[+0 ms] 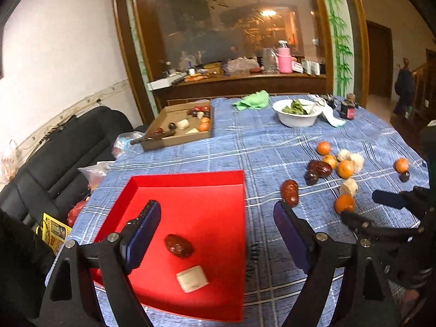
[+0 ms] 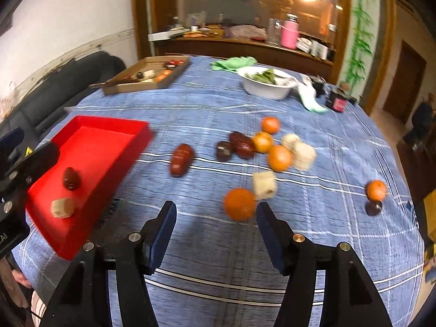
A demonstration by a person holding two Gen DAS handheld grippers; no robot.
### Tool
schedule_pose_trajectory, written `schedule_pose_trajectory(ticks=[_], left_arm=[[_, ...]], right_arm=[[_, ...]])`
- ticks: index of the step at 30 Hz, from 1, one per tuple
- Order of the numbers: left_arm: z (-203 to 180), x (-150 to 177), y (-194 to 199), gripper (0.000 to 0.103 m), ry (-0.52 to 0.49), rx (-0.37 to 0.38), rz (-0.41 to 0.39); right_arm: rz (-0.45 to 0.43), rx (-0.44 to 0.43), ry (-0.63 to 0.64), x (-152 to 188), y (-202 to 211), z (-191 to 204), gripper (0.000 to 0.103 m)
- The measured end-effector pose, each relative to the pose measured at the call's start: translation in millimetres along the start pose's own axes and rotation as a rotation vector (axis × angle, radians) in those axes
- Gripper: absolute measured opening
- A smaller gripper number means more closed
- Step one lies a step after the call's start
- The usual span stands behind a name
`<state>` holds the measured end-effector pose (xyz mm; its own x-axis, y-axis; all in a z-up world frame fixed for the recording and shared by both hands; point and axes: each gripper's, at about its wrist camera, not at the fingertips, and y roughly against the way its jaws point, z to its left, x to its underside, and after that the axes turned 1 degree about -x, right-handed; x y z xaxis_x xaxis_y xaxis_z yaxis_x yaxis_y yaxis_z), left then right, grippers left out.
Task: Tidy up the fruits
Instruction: 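Move both tools back to the fruit pile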
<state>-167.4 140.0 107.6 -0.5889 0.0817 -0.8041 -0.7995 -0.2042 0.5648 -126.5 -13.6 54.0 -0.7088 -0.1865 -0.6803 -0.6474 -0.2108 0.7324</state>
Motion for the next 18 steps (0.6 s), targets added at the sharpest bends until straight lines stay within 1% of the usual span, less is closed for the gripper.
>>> schedule_pose_trajectory(ticks=[14, 17, 18], left_arm=[[-34, 0, -32, 0.084, -0.048, 0.054, 0.086], [-39, 0, -42, 0.084, -0.050, 0.085, 0.115], [-40, 1, -46, 0.084, -0.043, 0.109, 0.131]], right_arm=[[0.039, 0.052, -0.115, 9, -12, -71, 0.066], [0.028, 0.066, -0.138, 9, -8, -96, 0.066], [0.016, 0.064, -0.151, 8, -4, -108, 0.066]])
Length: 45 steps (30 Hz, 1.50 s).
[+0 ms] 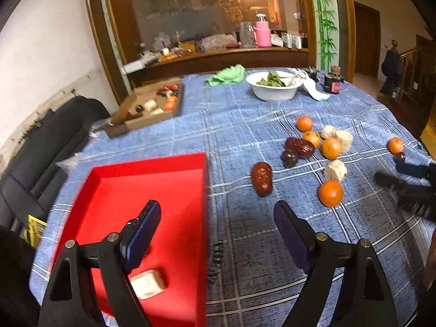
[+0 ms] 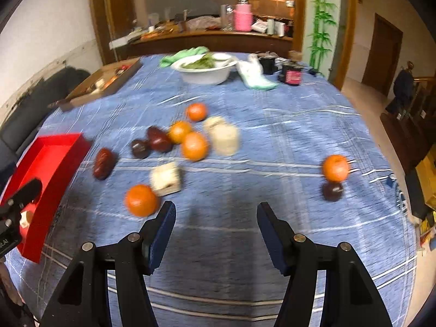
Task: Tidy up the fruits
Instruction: 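Move both tools back to the fruit pile, then grasp a tangerine with the left tool while the right tool grasps another tangerine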
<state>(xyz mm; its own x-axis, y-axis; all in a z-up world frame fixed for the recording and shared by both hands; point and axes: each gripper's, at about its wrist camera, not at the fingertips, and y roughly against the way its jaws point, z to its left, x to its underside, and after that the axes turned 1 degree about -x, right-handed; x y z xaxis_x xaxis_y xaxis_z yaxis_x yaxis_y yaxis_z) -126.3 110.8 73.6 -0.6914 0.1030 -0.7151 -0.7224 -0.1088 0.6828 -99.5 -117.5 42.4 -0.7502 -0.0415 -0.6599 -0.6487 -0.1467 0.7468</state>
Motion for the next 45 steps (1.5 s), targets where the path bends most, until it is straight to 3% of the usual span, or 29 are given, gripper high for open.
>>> schedule_pose_trajectory(ticks=[4, 7, 11, 15, 21, 22, 23, 24, 25, 26, 28, 34, 38, 45], left_arm=[[-6, 2, -19, 0.084, 0.049, 0.123, 0.067], [-25, 2, -32, 0.084, 0.032, 0.210, 0.097], [-61, -5, -43, 0.084, -0.038, 0.300, 0.097], [-89, -18, -52, 0.083, -0.102, 0.322, 0.067], [-107, -15, -86, 0.081, -0.112, 0.352, 0.169], [-108, -14, -85, 0.072, -0.114, 0.343, 0.161], [-107, -15, -84, 0.053, -0.115, 0.334, 0.155], [-108, -15, -84, 0.047, -0.125, 0.314, 0.147], [-108, -15, -83, 0.035, -0.130, 0.316, 0.143], [-107, -16, -83, 0.032, -0.127, 0.319, 0.141], [-102, -15, -83, 0.031, -0.107, 0.338, 0.141], [-85, -16, -79, 0.031, -0.040, 0.398, 0.155], [-64, -15, -61, 0.031, 0.012, 0.413, 0.111], [14, -11, -33, 0.031, 0.161, 0.394, 0.030]], right_arm=[[-0.025, -0.035, -0.143, -10, 7, -63, 0.066], [-0.022, -0.061, -0.253, -14, 4, -108, 0.066], [-0.017, -0.086, -0.306, -19, -8, -136, 0.066], [-0.002, -0.069, -0.303, -26, -23, -145, 0.066], [0.051, -0.022, -0.267, -26, -47, -144, 0.066], [0.055, -0.012, -0.266, -25, -50, -145, 0.066], [0.056, -0.002, -0.263, -26, -53, -145, 0.065], [0.055, 0.013, -0.255, -27, -56, -144, 0.060], [0.056, 0.026, -0.250, -28, -58, -144, 0.049], [0.058, 0.049, -0.243, -29, -60, -144, 0.044], [0.053, 0.080, -0.236, -30, -62, -143, 0.038], [0.030, 0.071, -0.246, -27, -43, -136, 0.037], [0.006, 0.060, -0.226, -24, -22, -123, 0.038], [-0.020, -0.009, -0.115, -31, 7, -55, 0.038]])
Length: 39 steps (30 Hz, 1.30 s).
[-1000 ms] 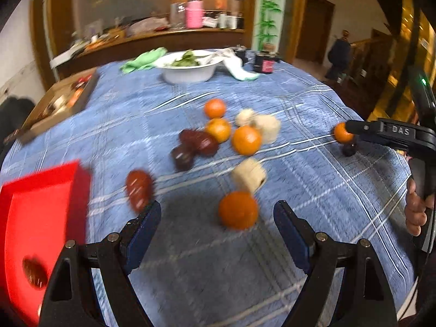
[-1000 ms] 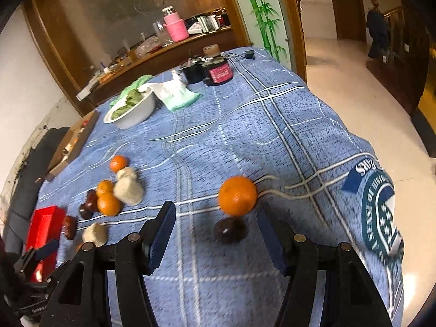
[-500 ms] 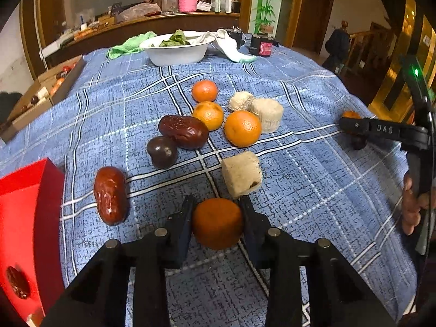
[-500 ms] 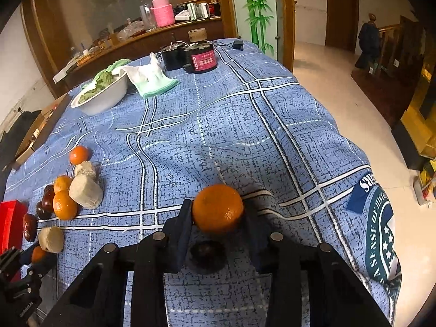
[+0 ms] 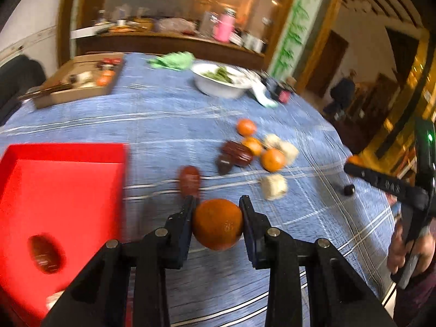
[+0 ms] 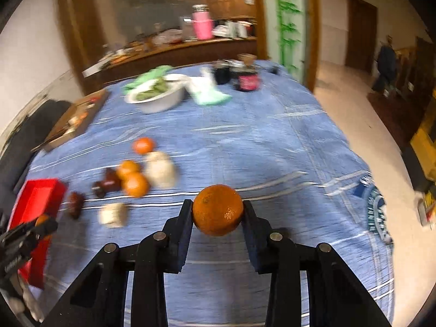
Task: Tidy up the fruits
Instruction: 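Grasp a tangerine with the left tool while the right tool grasps another tangerine, then lower both tangerines into the red tray and open both tools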
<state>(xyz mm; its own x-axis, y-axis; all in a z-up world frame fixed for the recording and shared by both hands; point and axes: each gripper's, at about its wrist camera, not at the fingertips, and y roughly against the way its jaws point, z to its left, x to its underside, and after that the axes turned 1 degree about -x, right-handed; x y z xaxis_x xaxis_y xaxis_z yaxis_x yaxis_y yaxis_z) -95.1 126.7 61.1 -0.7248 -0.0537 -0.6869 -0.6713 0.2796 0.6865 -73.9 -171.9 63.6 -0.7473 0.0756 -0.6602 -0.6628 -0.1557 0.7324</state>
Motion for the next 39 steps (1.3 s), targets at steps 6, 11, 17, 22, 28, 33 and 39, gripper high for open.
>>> schedule_pose_trajectory(ticks=[6, 11, 17, 22, 28, 33, 39], left_arm=[[71, 7, 48, 0.032, 0.122, -0.105, -0.085], [132, 27, 71, 0.032, 0.222, -0.247, -0.094], [180, 45, 81, 0.032, 0.317, -0.320, -0.088], [190, 50, 85, 0.032, 0.344, -0.322, -0.098], [184, 49, 94, 0.053, 0.347, -0.306, -0.124], [166, 42, 109, 0.055, 0.336, -0.286, -0.155], [120, 27, 136, 0.058, 0.280, -0.211, -0.213]], right_arm=[[0.014, -0.190, 0.137, 5, 9, 103, 0.038], [0.059, -0.412, 0.278, 21, 5, 204, 0.038], [0.167, -0.509, 0.417, 57, -20, 294, 0.039], [0.194, -0.475, 0.465, 75, -43, 322, 0.039], [0.189, -0.457, 0.472, 73, -52, 326, 0.044], [0.142, -0.468, 0.464, 67, -34, 318, 0.051], [0.091, -0.475, 0.367, 57, -3, 272, 0.052]])
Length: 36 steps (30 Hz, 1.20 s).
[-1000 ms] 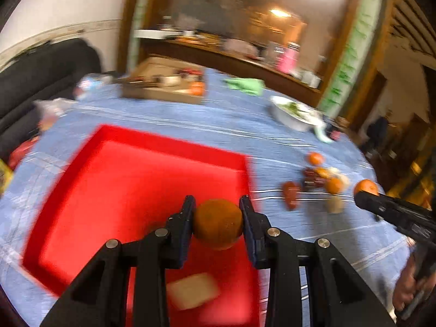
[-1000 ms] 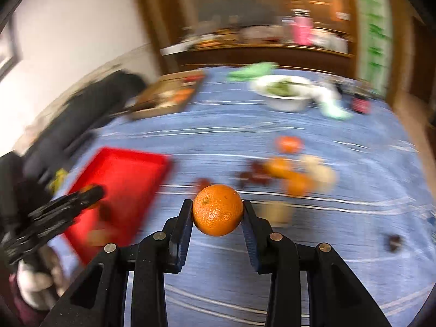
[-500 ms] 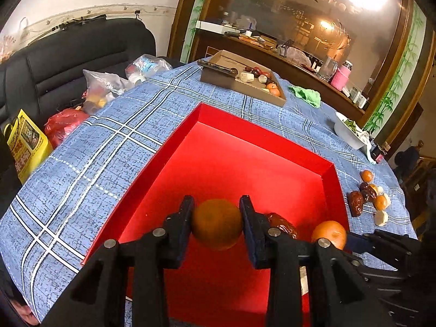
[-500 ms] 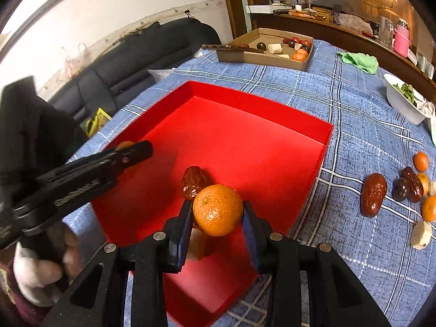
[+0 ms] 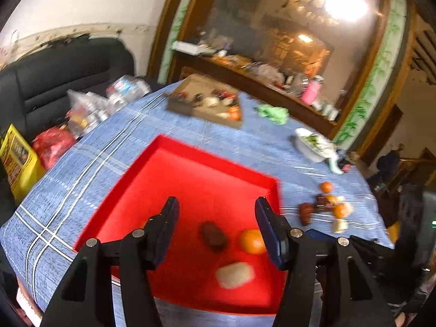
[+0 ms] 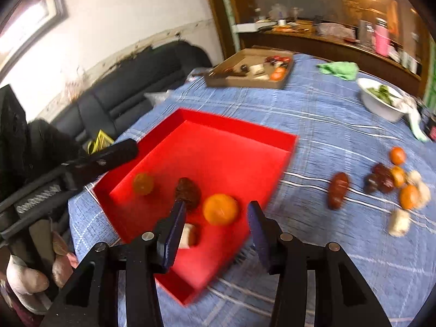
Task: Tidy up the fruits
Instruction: 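Lower both tangerines into the red tray and open both tools, then grasp a dark date with the left tool while the right tool grasps a pale cake cube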
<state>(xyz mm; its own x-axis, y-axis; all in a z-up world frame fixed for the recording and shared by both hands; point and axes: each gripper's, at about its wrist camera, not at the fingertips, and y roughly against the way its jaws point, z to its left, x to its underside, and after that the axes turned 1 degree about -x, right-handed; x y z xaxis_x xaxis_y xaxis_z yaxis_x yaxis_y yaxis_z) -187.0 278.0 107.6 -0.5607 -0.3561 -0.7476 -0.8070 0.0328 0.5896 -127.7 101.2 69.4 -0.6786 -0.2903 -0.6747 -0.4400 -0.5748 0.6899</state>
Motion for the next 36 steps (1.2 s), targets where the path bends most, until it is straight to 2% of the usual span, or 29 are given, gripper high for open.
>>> schedule_pose_trajectory(ticks=[2, 6, 11, 13, 15, 18, 20, 21, 23, 24, 27, 29, 30, 32, 34, 36], left_arm=[[-19, -3, 16, 0.062, -0.024, 0.041, -0.023], [-58, -15, 52, 0.065, -0.052, 0.162, -0.063], [-110, -47, 113, 0.075, -0.106, 0.319, -0.125], [-126, -62, 136, 0.077, -0.134, 0.367, -0.148], [-147, -81, 160, 0.082, -0.186, 0.395, -0.194], [-169, -110, 181, 0.084, -0.229, 0.402, -0.260], [-177, -123, 183, 0.096, -0.243, 0.404, -0.282], [-181, -127, 177, 0.098, -0.251, 0.409, -0.286], [-182, -128, 154, 0.099, -0.244, 0.409, -0.262], [-181, -125, 138, 0.099, -0.236, 0.407, -0.227], [-172, -105, 65, 0.099, -0.180, 0.393, -0.070], [-163, -79, 8, 0.099, -0.148, 0.352, 0.044], [-160, -68, -10, 0.092, -0.143, 0.340, 0.080], [-153, -43, -55, 0.051, -0.130, 0.308, 0.180], [-148, -25, -90, 0.047, -0.114, 0.298, 0.272], [-148, -13, -118, 0.046, -0.127, 0.251, 0.300]], right_arm=[[-0.035, 0.020, -0.031, 4, 24, -13, 0.052], [-0.117, 0.083, -0.069, 7, 83, -40, 0.051], [-0.254, 0.228, -0.088, 2, 184, -70, 0.051], [-0.324, 0.285, -0.116, -7, 237, -85, 0.052], [-0.391, 0.330, -0.138, -15, 285, -98, 0.056], [-0.488, 0.414, -0.172, -33, 352, -117, 0.064], [-0.522, 0.438, -0.200, -37, 374, -127, 0.068], [-0.529, 0.443, -0.222, -36, 379, -134, 0.068], [-0.500, 0.413, -0.268, -28, 367, -148, 0.068], [-0.450, 0.381, -0.282, -22, 346, -155, 0.068], [-0.308, 0.317, -0.303, -4, 272, -168, 0.067], [-0.219, 0.257, -0.319, 6, 222, -173, 0.059], [-0.162, 0.226, -0.324, 11, 187, -173, 0.054], [-0.094, 0.224, -0.306, 23, 146, -174, 0.052], [-0.038, 0.240, -0.275, 27, 105, -173, 0.052], [-0.003, 0.238, -0.252, 27, 76, -174, 0.052]])
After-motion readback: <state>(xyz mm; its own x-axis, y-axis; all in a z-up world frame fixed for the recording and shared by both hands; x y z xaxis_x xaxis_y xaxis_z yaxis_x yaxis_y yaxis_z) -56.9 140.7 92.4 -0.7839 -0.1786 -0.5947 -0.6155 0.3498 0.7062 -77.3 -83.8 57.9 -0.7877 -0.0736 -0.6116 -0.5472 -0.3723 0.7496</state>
